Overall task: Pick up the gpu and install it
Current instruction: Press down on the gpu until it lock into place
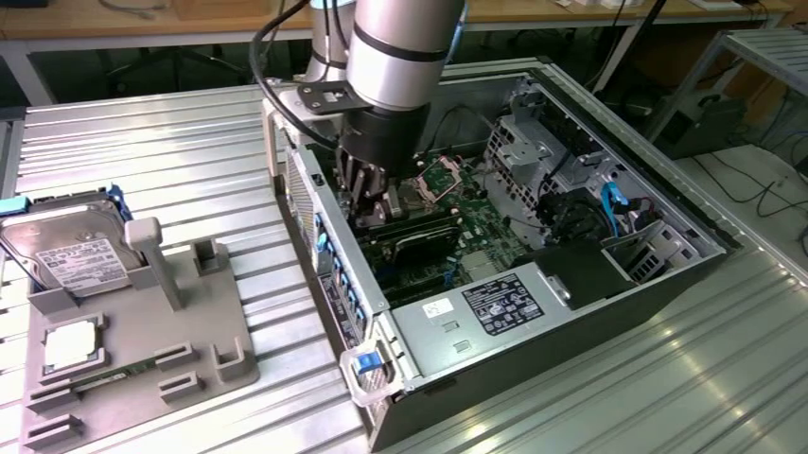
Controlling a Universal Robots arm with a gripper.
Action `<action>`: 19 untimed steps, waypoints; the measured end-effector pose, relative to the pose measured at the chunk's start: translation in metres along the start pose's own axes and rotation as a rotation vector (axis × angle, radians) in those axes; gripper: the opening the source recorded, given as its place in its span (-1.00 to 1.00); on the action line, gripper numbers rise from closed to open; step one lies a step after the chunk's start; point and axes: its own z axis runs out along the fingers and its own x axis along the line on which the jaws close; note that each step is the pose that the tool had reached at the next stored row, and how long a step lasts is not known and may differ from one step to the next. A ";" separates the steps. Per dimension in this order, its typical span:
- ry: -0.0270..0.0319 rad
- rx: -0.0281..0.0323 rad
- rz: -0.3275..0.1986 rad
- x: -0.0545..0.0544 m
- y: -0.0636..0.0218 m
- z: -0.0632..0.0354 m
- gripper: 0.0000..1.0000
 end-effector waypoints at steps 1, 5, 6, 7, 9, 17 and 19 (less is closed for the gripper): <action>0.0001 0.0000 0.000 0.000 -0.0022 0.0000 -0.79; 0.0005 -0.0001 0.000 0.000 -0.0059 0.0034 -0.79; 0.0010 -0.0002 0.000 0.000 -0.0061 0.0052 -0.79; 0.0013 0.0000 0.000 -0.001 -0.0063 0.0075 -0.79; 0.0022 -0.0002 0.000 -0.001 -0.0066 0.0104 -0.79; 0.0030 0.0031 -0.005 -0.002 -0.0149 0.0097 -0.79; 0.0032 0.0056 -0.006 -0.002 -0.0160 0.0099 -0.79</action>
